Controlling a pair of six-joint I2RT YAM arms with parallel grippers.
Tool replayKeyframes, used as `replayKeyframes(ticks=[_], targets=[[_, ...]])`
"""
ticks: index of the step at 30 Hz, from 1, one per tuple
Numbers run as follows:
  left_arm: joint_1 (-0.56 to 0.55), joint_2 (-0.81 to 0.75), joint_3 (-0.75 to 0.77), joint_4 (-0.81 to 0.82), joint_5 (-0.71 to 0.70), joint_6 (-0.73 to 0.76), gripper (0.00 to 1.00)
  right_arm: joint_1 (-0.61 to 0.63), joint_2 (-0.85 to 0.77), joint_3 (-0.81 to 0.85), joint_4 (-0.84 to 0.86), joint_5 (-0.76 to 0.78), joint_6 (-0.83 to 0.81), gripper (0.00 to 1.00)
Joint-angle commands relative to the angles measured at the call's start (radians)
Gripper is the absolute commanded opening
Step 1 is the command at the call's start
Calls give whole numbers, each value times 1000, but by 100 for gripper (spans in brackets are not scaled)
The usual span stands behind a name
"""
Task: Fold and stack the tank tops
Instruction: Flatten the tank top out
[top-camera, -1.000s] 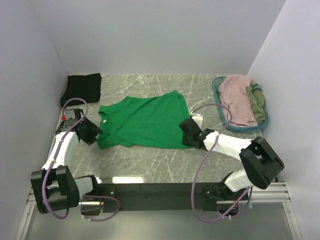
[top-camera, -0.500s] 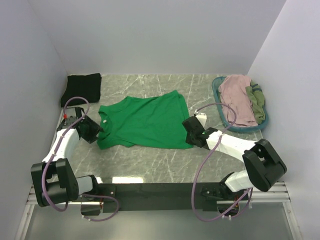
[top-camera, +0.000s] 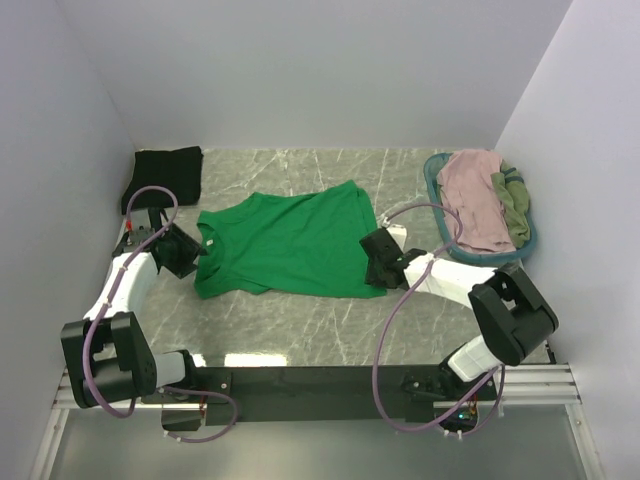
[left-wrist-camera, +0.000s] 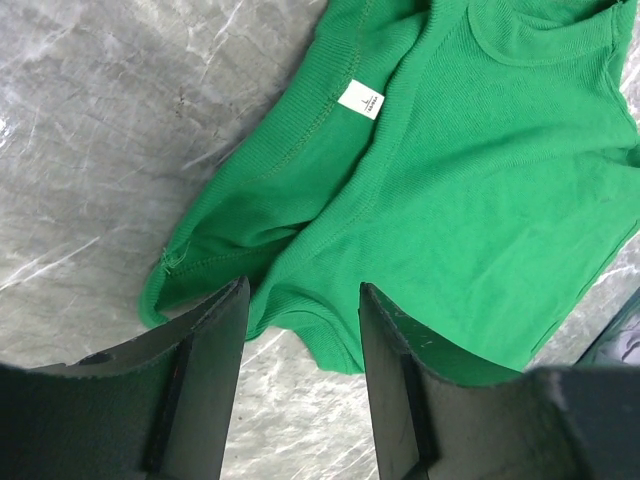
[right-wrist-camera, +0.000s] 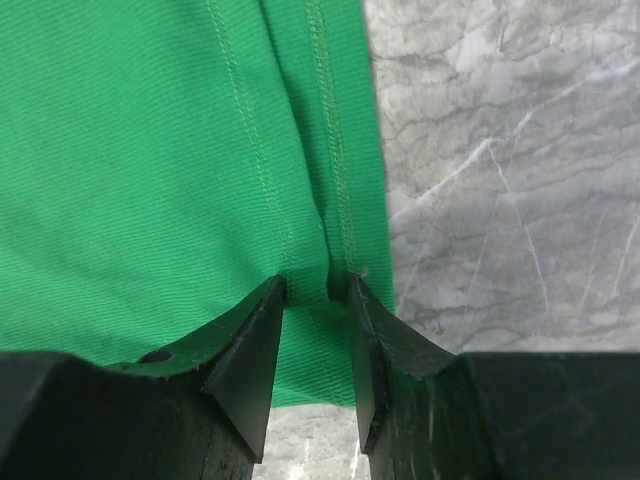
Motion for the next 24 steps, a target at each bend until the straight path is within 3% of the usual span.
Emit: replayKeyframes(ticks=[1,4,5,9,19,24], targets=[[-5,5,28,34,22,2,54,-3,13,44,11,10,-7,40],[-3,3,29,37,22,0,54,-5,12,41,17,16,-4,34],[-5,3,28,37,22,0,54,-3,7,41,17,18,-2,22],[-3,10,28,36,18,3,53,-3,-22,41,6,24,1,1],[-3,23,25,43,2,0,54,-24,-212,56,-147,174,-7,0],[-3,37,25,58,-1,-10,54,-103,-192,45,-186,207,-36,0]])
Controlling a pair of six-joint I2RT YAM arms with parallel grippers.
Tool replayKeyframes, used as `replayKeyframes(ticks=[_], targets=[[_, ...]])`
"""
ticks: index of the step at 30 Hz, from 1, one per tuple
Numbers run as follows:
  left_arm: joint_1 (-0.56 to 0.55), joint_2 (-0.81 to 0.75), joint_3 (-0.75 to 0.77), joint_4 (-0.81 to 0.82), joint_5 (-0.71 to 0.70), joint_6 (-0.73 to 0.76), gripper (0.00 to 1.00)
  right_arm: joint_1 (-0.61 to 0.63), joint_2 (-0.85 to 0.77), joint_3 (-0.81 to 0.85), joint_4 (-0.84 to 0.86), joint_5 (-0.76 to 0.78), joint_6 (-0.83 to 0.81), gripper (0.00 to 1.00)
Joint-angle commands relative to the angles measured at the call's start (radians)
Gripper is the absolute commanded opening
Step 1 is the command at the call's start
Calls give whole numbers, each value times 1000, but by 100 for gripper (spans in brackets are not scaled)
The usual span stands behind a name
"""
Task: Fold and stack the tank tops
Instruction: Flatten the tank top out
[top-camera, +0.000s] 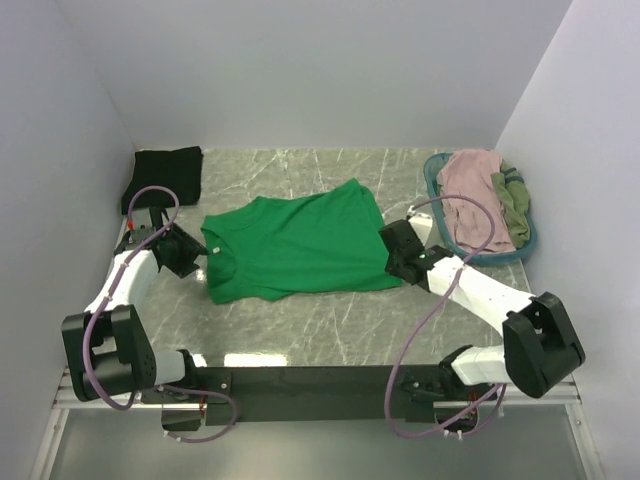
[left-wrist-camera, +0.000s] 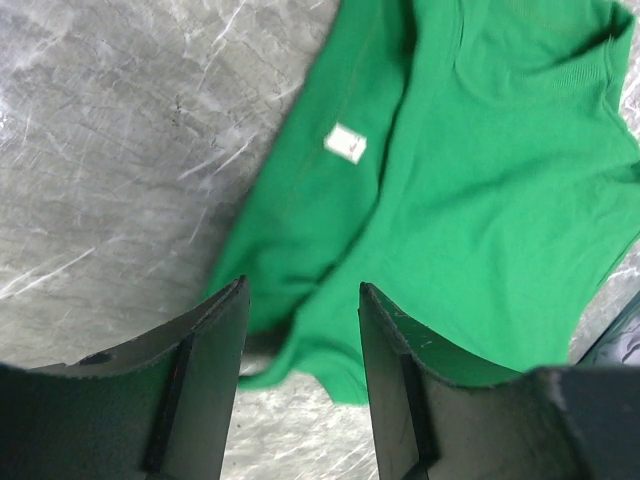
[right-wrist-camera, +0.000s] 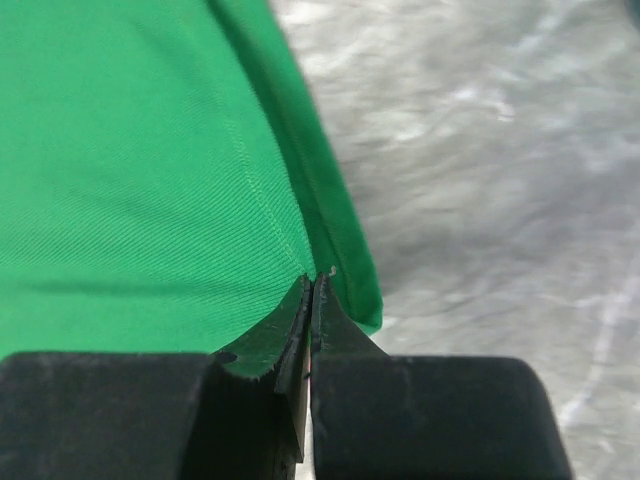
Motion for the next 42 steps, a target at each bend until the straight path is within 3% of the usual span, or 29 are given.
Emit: replayKeyframes(ticks=[1,10,12,13,15,16,17,23,28,35,42], targets=[[-2,9,24,39,-7,-9,54,-84,32,29,-64,42,-32,0],[-7,67,27,98,-32,-27,55,-225,236,243,-90,13,-109,3],[-13,84,33,116,-29,-36,56,-235,265,284,-89,-21,-112,14],[-22,110,42,124,-27,-36,56,-230,272,293,-99,-32,-107,25],[-37,138,76,124,-48,-27,55,-160,235,292,-89,-7,-90,40],[-50,159,88,122,-58,-24,56,-126,203,299,-104,17,-83,54],[-54,167,111,122,-65,-30,56,-50,195,312,-124,34,-72,56],[-71,218,200,107,-99,-49,56,271,184,393,-98,45,-15,56],[-70,296,314,41,-153,-21,55,535,377,568,-61,25,-50,54],[-71,434,456,0,-148,92,52,686,618,869,-35,-6,-147,52],[-71,519,510,-34,-101,160,52,752,767,999,-56,-9,-179,51]])
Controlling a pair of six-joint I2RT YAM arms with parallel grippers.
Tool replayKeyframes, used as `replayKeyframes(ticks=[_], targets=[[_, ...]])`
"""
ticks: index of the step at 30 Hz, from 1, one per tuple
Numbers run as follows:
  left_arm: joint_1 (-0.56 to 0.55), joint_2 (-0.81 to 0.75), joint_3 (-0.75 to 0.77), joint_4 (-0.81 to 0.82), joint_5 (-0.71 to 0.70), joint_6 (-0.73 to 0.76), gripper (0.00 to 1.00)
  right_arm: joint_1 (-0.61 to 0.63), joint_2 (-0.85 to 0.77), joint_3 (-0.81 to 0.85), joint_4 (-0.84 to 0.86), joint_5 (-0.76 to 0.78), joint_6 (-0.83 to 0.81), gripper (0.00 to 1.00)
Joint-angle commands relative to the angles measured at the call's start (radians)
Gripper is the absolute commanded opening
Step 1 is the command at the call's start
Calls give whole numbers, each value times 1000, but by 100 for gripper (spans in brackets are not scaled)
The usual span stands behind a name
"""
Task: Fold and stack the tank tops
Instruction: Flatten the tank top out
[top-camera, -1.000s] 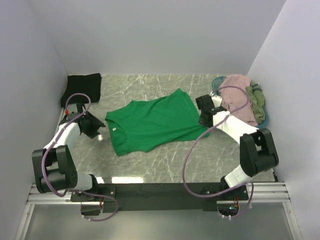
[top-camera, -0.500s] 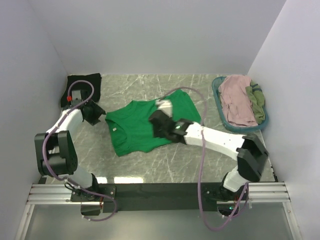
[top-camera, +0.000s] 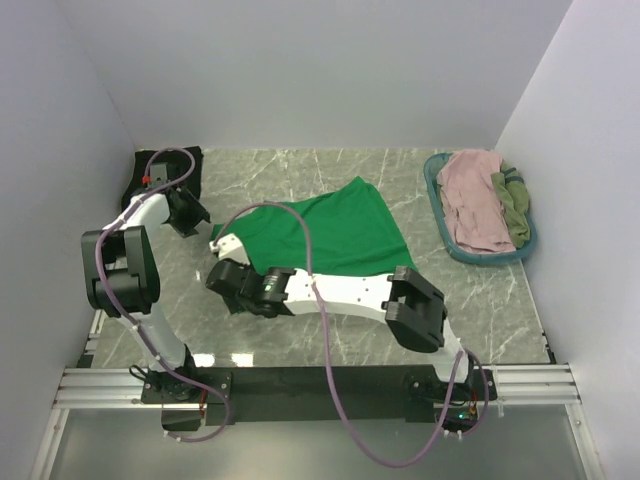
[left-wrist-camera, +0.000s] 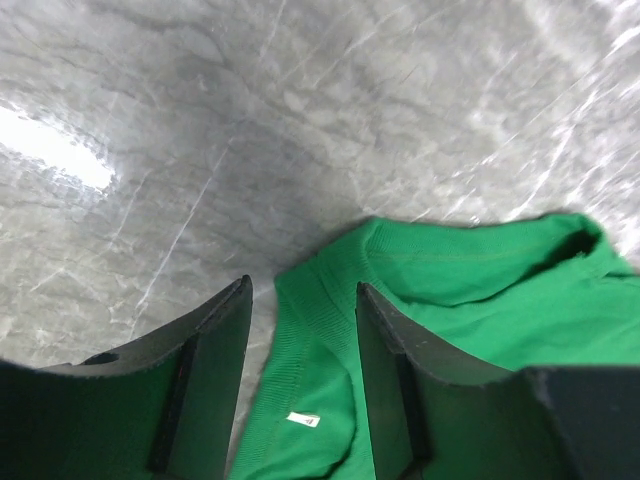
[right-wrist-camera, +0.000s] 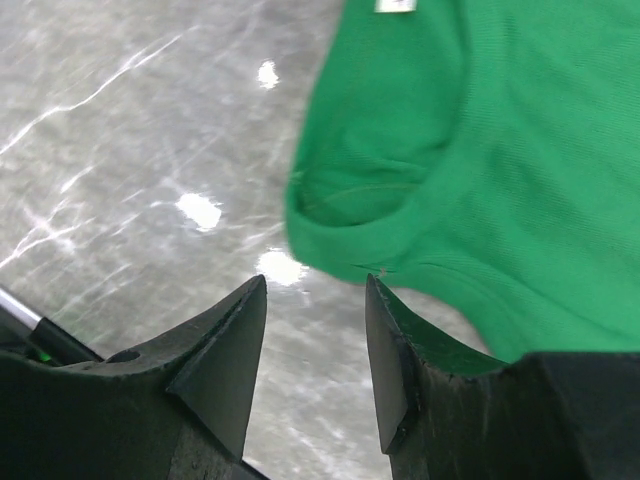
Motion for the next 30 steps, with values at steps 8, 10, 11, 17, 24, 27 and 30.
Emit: replayKeyframes(ticks=[8,10,11,17,24,27,30], targets=[[-5,-11,15,7,69,81,55,45,154,139,-16,5,-26,51],[-4,-13,18,7,77,79,55,47,176,151,-25,10,-20,51],[-5,-13,18,7,81,79,55,47,191,154,-19,10,-22,51],[-5,-26,3,16,91,78,55,42,251,225,-24,140,-44,54],[-5,-32,-5,12,86,81,55,39,346,309,-44,154,-72,54],[-4,-43,-10,12,89,81,55,38,351,288,-44,151,-71,48],[-5,-49,-14,12,100,78,55,27,308,210,-22,148,-57,31]])
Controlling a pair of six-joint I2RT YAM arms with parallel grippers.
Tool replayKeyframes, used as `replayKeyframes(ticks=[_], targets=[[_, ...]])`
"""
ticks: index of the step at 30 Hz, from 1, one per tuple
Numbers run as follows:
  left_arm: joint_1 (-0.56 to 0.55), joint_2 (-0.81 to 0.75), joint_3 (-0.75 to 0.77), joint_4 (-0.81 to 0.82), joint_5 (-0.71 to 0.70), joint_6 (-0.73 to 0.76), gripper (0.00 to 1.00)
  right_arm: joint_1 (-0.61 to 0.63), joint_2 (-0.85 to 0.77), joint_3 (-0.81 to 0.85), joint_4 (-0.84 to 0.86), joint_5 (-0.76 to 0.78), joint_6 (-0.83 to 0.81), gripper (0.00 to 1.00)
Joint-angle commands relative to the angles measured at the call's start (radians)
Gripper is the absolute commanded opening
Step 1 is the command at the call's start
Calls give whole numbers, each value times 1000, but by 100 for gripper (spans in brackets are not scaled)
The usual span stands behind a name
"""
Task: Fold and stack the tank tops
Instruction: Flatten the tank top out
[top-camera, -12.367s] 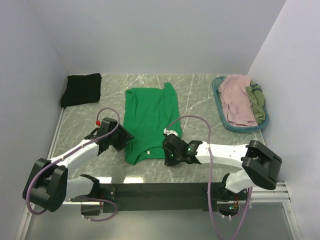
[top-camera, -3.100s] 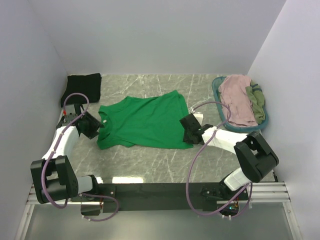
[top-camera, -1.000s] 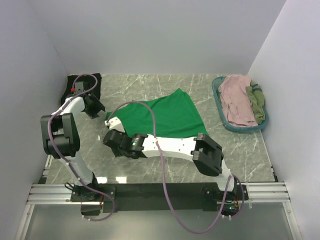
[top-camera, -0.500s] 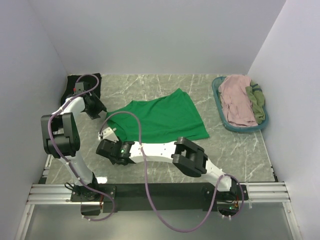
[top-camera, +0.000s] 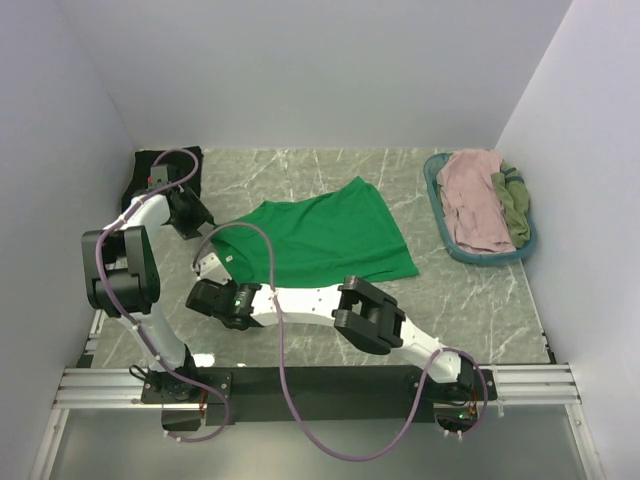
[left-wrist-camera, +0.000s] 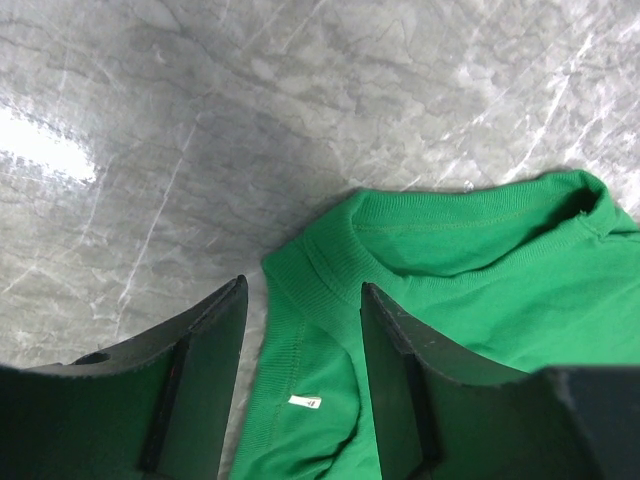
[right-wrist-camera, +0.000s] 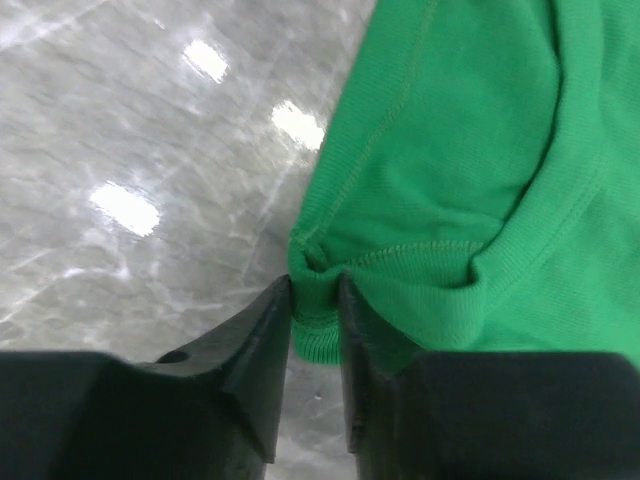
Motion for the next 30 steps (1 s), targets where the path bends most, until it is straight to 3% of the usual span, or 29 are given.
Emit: replayKeyframes(ticks=[1,4,5,7,15,23,30], targets=[[-5,-61,-8,13,31,16,55,-15,-45,-115,32,22,12,28],[-19,-78,-27,22,34,7,56,-26,-111,-213,58,8,23,19],[-31,-88,-33,24,37,5,56,-26,-146,-239,64,12,23,9],[-48,-102,-49,24,29,-2,56,-32,-195,-342,93,20,18,0],[-119,-260,-230,79,-55,-74,56,-61,-563,-776,253,-63,-6,0],[-191,-442,-443,140,-104,-122,55,-78,-611,-832,256,-121,1,0],[-212,-475,-531,245,-156,-168,54,-80,-614,-833,253,-144,3,0]])
